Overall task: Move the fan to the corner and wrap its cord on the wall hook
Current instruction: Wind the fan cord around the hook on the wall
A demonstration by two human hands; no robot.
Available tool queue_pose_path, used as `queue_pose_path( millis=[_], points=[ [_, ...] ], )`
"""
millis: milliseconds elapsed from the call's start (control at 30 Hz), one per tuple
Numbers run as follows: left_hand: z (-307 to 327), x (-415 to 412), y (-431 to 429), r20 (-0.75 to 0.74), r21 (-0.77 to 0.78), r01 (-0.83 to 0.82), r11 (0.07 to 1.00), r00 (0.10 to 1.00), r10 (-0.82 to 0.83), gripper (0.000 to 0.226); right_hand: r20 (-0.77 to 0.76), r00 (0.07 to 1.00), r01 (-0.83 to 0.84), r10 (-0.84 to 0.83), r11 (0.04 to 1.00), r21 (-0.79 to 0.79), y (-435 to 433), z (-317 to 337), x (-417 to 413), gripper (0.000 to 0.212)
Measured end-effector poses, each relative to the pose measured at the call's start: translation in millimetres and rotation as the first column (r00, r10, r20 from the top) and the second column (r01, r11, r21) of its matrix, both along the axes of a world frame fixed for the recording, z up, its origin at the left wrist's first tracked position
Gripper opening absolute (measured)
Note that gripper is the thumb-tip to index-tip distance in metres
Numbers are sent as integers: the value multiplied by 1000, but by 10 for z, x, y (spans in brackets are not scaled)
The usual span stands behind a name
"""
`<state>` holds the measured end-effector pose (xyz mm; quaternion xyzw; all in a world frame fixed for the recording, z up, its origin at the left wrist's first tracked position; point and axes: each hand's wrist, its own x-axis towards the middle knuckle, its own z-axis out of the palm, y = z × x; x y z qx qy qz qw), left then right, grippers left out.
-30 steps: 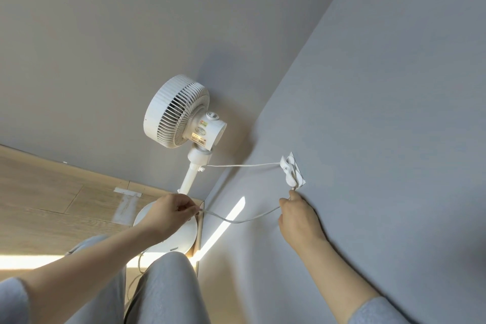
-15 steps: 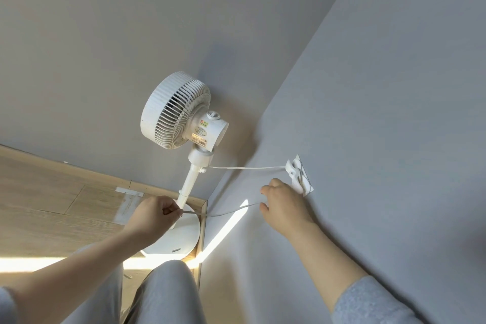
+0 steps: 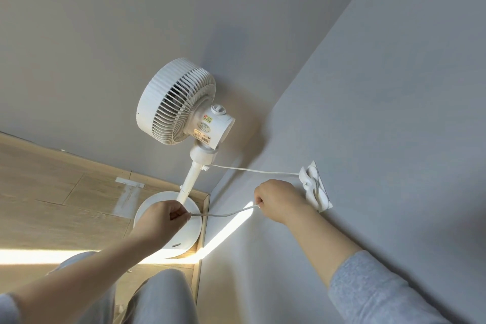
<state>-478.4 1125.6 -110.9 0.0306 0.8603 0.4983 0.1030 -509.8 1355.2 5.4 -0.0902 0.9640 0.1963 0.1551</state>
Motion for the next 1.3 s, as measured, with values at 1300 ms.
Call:
queue_pose_path(
  millis=[1300],
  points=[
    [24,-359,368,-64,201,153,968,988,-143,21,-121,991,76,-61,989,123,434,1221,-804,24]
  ],
)
